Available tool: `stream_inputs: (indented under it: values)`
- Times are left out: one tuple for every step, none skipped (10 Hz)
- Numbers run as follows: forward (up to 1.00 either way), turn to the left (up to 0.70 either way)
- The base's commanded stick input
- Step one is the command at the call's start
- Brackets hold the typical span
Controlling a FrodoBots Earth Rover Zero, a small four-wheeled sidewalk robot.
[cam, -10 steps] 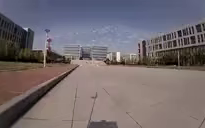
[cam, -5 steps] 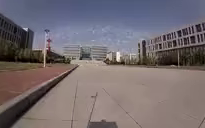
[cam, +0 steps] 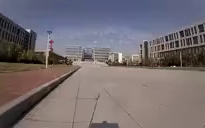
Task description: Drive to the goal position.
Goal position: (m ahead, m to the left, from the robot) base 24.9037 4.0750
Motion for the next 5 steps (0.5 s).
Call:
stream_inputs:
  values:
    - [0.70, 0.36]
    - [0.70, 0.35]
    - [0.70, 0.03]
    - [0.70, 0.01]
    - [0.70, 0.01]
